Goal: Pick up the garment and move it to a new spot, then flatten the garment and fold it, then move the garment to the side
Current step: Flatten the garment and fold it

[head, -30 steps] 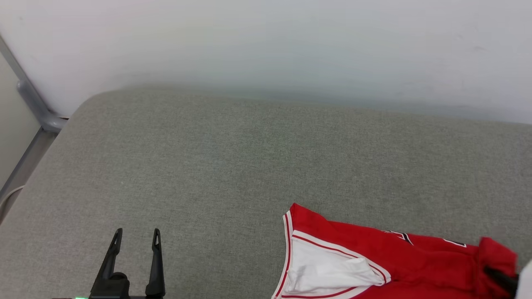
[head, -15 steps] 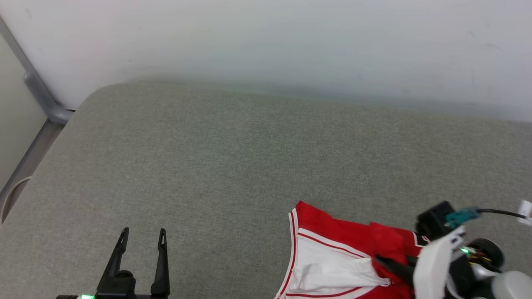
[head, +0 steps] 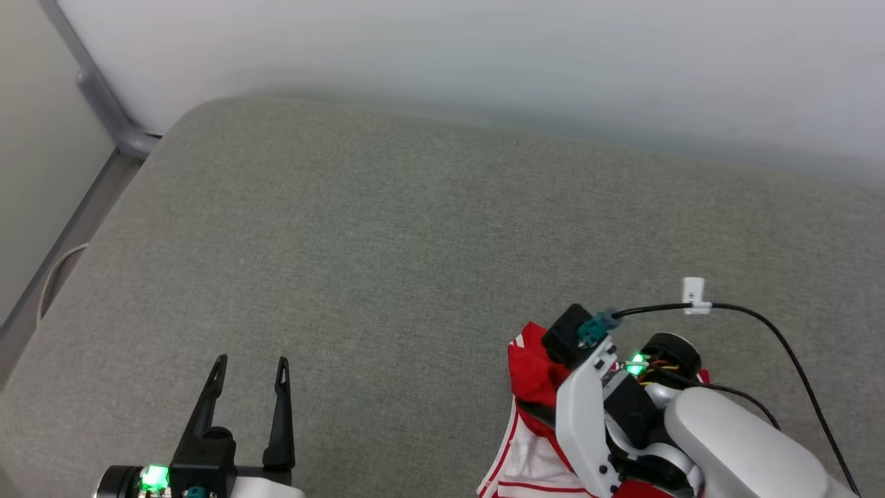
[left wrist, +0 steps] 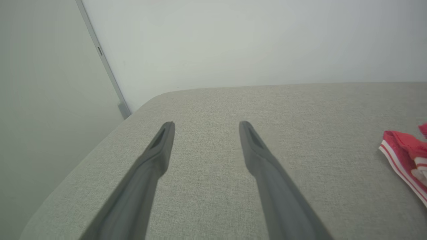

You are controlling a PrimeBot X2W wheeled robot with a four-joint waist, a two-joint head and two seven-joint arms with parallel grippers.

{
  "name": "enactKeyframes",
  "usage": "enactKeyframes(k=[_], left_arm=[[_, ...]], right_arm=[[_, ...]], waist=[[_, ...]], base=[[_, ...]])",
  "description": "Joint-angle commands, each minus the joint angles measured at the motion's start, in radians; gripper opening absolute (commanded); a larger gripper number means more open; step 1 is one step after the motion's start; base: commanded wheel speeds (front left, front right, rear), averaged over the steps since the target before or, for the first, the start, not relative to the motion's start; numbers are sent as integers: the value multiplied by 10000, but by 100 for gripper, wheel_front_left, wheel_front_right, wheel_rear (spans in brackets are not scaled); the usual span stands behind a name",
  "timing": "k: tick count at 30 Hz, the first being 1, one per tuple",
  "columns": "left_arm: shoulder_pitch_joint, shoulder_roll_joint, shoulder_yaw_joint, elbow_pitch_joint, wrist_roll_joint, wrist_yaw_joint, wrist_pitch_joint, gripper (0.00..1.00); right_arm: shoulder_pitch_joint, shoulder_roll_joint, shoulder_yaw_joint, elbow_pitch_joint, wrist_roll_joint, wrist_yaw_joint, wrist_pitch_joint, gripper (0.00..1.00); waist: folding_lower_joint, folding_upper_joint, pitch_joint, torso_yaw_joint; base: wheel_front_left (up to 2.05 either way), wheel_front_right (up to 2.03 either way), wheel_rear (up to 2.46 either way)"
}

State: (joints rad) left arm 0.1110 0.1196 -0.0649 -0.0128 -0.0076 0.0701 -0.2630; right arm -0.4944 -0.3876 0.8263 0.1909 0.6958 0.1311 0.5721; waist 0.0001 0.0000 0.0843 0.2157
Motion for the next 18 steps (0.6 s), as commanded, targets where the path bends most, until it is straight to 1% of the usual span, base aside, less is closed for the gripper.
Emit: enactKeyframes(k=[1, 2, 3, 10, 12, 14, 15, 16, 17, 18], left_arm=[[-199, -32, -42, 33, -26, -14, -23, 100], [-228, -49, -54, 44, -30, -23, -23, 100], [-228, -49, -54, 44, -30, -23, -23, 100], [-392, -143, -83, 118, -22, -35, -23, 100], [-397, -160, -86, 144, -23, -39, -23, 100], [-342, -158, -54, 154, -25, -31, -23, 100], [-289, -154, -44, 164, -23, -33, -23, 100], [-242, -141, -37, 188, -18, -46, -23, 100], [-189, -120, -20, 209, -11, -50, -23, 100], [-151, -101, -7, 220, -5, -46, -23, 100]], right_arm=[[-351, 124, 380, 445, -59, -8, -36, 0], [-492, 146, 606, 703, -134, -8, -29, 0], [-492, 146, 606, 703, -134, -8, -29, 0], [-913, 334, 1891, 2554, -26, -11, -186, 0], [-911, 382, 2122, 2913, 119, -11, -416, 0], [-923, 442, 2237, 3020, 336, -11, -726, 0], [-975, 415, 2256, 2992, 406, -11, -928, 15], [-992, 354, 2262, 2920, 490, -11, -1143, 43], [-983, 281, 2252, 2793, 573, -11, -1362, 100], [-979, 190, 2203, 2634, 620, -11, -1622, 100]], waist=[[-1, 0, 146, 147], [-1, 0, 195, 188], [-1, 0, 195, 188], [-1, 0, 393, 330], [-1, 0, 392, 336], [-1, 0, 335, 279], [-1, 0, 292, 252], [-1, 0, 229, 225], [-1, 0, 157, 182], [-1, 0, 84, 123]], base=[[0, 0, 0], [0, 0, 0], [0, 0, 0], [0, 0, 0], [0, 0, 0], [0, 0, 0], [0, 0, 0], [0, 0, 0], [0, 0, 0], [0, 0, 0]])
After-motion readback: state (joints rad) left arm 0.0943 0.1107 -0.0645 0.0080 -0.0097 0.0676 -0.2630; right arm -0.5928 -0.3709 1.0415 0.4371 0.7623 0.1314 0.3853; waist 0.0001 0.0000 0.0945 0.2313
